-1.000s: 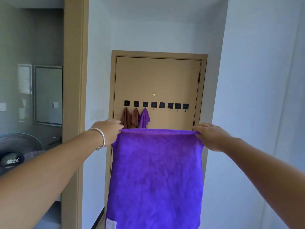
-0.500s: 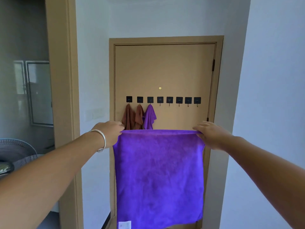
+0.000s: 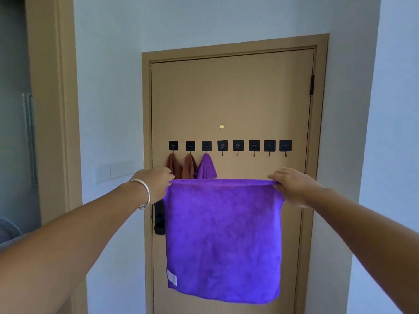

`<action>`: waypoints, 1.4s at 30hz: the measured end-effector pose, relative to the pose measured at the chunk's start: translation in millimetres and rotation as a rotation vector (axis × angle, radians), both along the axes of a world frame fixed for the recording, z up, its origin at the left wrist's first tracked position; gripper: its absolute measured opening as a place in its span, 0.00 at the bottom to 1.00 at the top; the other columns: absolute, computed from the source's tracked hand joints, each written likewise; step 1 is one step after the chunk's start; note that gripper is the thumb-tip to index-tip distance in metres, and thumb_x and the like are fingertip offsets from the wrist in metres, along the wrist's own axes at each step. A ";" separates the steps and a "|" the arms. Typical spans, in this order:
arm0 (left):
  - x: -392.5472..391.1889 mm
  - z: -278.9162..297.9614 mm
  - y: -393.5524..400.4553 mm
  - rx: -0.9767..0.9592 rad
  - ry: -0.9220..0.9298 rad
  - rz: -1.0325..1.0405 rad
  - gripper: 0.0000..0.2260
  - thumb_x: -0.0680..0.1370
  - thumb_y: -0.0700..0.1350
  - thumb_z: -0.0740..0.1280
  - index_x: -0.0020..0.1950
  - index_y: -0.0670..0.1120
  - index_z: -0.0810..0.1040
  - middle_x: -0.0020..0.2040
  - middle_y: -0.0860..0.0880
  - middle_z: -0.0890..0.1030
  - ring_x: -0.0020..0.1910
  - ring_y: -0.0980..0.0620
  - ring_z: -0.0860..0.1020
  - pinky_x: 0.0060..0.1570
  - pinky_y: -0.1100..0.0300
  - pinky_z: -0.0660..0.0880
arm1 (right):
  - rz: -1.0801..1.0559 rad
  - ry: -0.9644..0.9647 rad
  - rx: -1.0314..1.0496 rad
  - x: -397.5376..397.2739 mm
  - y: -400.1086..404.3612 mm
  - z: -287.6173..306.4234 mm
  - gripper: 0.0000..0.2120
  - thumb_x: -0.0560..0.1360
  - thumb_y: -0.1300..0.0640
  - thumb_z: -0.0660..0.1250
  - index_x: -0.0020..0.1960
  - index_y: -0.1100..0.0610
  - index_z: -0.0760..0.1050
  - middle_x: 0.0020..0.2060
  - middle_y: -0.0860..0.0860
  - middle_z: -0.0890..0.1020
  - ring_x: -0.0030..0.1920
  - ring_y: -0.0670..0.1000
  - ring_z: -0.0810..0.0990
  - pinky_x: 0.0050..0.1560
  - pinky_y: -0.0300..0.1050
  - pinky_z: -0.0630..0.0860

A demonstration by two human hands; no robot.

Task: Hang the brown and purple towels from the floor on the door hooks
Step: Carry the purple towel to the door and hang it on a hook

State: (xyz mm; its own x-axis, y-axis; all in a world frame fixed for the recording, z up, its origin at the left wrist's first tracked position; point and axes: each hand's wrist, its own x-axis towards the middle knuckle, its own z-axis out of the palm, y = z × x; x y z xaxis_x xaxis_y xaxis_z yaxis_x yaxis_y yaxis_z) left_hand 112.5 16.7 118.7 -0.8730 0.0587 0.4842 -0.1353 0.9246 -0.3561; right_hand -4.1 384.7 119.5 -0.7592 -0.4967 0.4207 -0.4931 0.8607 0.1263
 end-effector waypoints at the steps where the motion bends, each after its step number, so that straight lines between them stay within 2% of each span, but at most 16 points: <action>1: -12.5 -1.9 -0.2 0.010 -0.003 -0.003 0.11 0.82 0.42 0.55 0.56 0.46 0.76 0.54 0.50 0.75 0.51 0.51 0.76 0.38 0.59 0.65 | 0.001 -0.003 -0.004 -11.7 -0.4 -0.4 0.21 0.83 0.49 0.50 0.74 0.50 0.64 0.71 0.47 0.69 0.73 0.50 0.61 0.71 0.50 0.63; 5: -57.6 -9.9 -6.1 0.003 -0.027 -0.006 0.12 0.82 0.42 0.56 0.60 0.47 0.76 0.56 0.51 0.75 0.53 0.51 0.76 0.39 0.60 0.68 | 0.008 -0.019 0.001 -53.8 -4.9 -5.9 0.20 0.83 0.50 0.50 0.74 0.51 0.64 0.70 0.47 0.70 0.72 0.50 0.62 0.71 0.49 0.62; 8: -90.9 -14.9 -15.3 0.006 -0.039 -0.017 0.11 0.81 0.43 0.57 0.58 0.47 0.77 0.53 0.51 0.75 0.50 0.52 0.76 0.39 0.60 0.68 | 0.003 -0.032 0.006 -85.3 -11.5 -9.8 0.20 0.83 0.50 0.50 0.74 0.51 0.64 0.70 0.47 0.69 0.72 0.50 0.61 0.71 0.50 0.62; 12: -139.8 -17.6 -29.8 0.049 -0.036 -0.052 0.12 0.82 0.45 0.56 0.58 0.47 0.77 0.55 0.51 0.76 0.53 0.51 0.76 0.45 0.59 0.73 | -0.015 -0.049 0.012 -128.1 -25.4 -16.1 0.20 0.83 0.49 0.50 0.74 0.50 0.64 0.70 0.47 0.69 0.72 0.50 0.62 0.70 0.51 0.63; 16: -195.0 -21.2 -50.0 0.054 -0.049 -0.049 0.10 0.82 0.43 0.57 0.55 0.47 0.77 0.49 0.52 0.73 0.47 0.52 0.74 0.41 0.60 0.70 | -0.040 -0.055 0.027 -178.0 -46.6 -17.6 0.21 0.83 0.49 0.50 0.74 0.50 0.63 0.72 0.46 0.67 0.74 0.49 0.59 0.71 0.50 0.61; 18: -223.1 -21.2 -61.5 0.060 -0.042 -0.051 0.10 0.82 0.43 0.57 0.54 0.47 0.78 0.47 0.52 0.73 0.45 0.53 0.74 0.43 0.60 0.72 | -0.047 -0.047 0.026 -204.1 -59.7 -16.0 0.20 0.83 0.50 0.50 0.74 0.50 0.64 0.71 0.46 0.68 0.74 0.49 0.59 0.71 0.48 0.61; 22: -283.2 -7.8 -88.7 0.066 -0.033 -0.060 0.08 0.81 0.42 0.58 0.52 0.48 0.76 0.45 0.53 0.71 0.46 0.52 0.75 0.47 0.58 0.75 | -0.058 -0.023 0.009 -257.8 -89.0 -4.5 0.20 0.83 0.51 0.51 0.74 0.51 0.65 0.70 0.47 0.69 0.72 0.50 0.62 0.70 0.46 0.61; 27: -352.0 6.5 -123.1 0.113 -0.029 -0.052 0.07 0.80 0.41 0.57 0.50 0.48 0.74 0.45 0.53 0.75 0.45 0.50 0.77 0.45 0.56 0.74 | -0.080 -0.009 -0.022 -318.6 -125.7 7.5 0.20 0.83 0.53 0.51 0.73 0.52 0.66 0.71 0.48 0.69 0.72 0.50 0.63 0.69 0.45 0.62; 29: -374.9 8.7 -134.0 0.133 -0.003 -0.069 0.08 0.80 0.40 0.56 0.53 0.47 0.74 0.44 0.52 0.77 0.41 0.50 0.77 0.43 0.56 0.75 | -0.080 0.009 -0.090 -339.7 -138.2 7.2 0.18 0.83 0.54 0.52 0.71 0.52 0.70 0.68 0.47 0.71 0.70 0.51 0.66 0.67 0.45 0.66; 31: -390.6 10.3 -138.9 0.151 0.047 -0.105 0.12 0.78 0.38 0.55 0.57 0.47 0.73 0.45 0.50 0.79 0.42 0.49 0.77 0.43 0.55 0.75 | -0.056 0.033 -0.170 -351.5 -145.8 6.9 0.16 0.82 0.57 0.53 0.64 0.52 0.74 0.63 0.47 0.75 0.66 0.52 0.70 0.61 0.46 0.70; 34: -416.9 8.7 -148.4 0.165 0.099 -0.188 0.20 0.75 0.35 0.54 0.61 0.52 0.72 0.47 0.50 0.81 0.42 0.47 0.77 0.45 0.53 0.76 | -0.030 0.100 -0.262 -370.8 -160.5 5.8 0.16 0.78 0.64 0.54 0.54 0.53 0.79 0.53 0.48 0.80 0.55 0.53 0.75 0.52 0.48 0.74; 36: -431.4 8.7 -152.0 0.208 0.132 -0.247 0.24 0.74 0.34 0.55 0.65 0.56 0.70 0.50 0.52 0.82 0.45 0.47 0.78 0.45 0.55 0.75 | -0.017 0.137 -0.307 -380.8 -168.3 6.6 0.17 0.75 0.67 0.55 0.50 0.54 0.80 0.49 0.49 0.81 0.49 0.54 0.77 0.48 0.49 0.75; 38: -442.9 10.3 -152.4 0.228 0.132 -0.300 0.25 0.73 0.33 0.55 0.62 0.59 0.69 0.52 0.53 0.81 0.47 0.48 0.79 0.43 0.57 0.73 | -0.002 0.149 -0.340 -390.9 -172.7 9.4 0.18 0.74 0.68 0.55 0.48 0.53 0.81 0.47 0.49 0.81 0.47 0.53 0.77 0.46 0.48 0.76; 40: -452.6 13.1 -152.4 0.199 0.096 -0.365 0.25 0.70 0.31 0.56 0.54 0.60 0.65 0.51 0.55 0.78 0.43 0.47 0.77 0.39 0.57 0.72 | 0.014 0.161 -0.356 -400.9 -175.4 12.6 0.18 0.73 0.68 0.56 0.48 0.53 0.81 0.47 0.48 0.81 0.48 0.53 0.77 0.46 0.46 0.75; 42: -460.7 15.7 -150.0 0.120 0.050 -0.430 0.23 0.67 0.30 0.55 0.51 0.57 0.62 0.59 0.55 0.69 0.40 0.48 0.74 0.33 0.59 0.65 | 0.024 0.177 -0.346 -411.5 -177.4 15.7 0.17 0.73 0.67 0.56 0.48 0.53 0.80 0.46 0.47 0.81 0.48 0.52 0.77 0.45 0.46 0.74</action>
